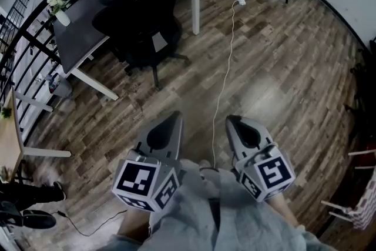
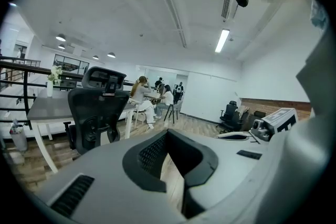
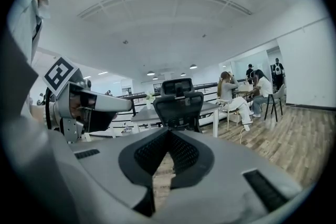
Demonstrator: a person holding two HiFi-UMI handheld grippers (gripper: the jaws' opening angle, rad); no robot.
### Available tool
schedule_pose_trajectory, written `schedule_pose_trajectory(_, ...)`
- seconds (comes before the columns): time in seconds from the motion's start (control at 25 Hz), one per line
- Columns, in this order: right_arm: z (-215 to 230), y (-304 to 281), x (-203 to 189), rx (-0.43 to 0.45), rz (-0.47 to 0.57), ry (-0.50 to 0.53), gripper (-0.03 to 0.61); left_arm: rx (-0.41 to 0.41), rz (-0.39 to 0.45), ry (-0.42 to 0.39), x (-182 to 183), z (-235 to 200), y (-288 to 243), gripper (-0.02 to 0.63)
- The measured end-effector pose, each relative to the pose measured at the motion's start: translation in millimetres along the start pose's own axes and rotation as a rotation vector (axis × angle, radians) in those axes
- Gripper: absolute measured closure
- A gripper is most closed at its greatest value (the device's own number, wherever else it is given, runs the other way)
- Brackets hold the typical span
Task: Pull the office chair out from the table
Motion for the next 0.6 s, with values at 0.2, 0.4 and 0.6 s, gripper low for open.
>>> schedule_pose_trajectory(0.2,11.8,13.8,-4.4,-0.029,0.001,0.01,0.575,-0.008,0.011,-0.003,-0.1,11.3,-4.7,0.601)
schedule_pose_trajectory(0.4,26.5,20.1,-10.6,-0.076,-0.007,0.002,0.575,-0.034,0.023,-0.009,-1.7,18.6,-13.6,0.601)
schedule_pose_trajectory(0.6,36.8,1.6,-9.8,-0.067,-0.031,0.045,0.575,-0.045,0.025,0.002,-0.5,5.4,-29.2,0.601)
Point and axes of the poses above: the fingertips, and each gripper's own axes: y backward along the fingers, z to its right, x out of its top, the point moved 8 cm from there along y, backward along the fingers, and after that the axes turned 7 degrees about y, right-handed, at the moved point
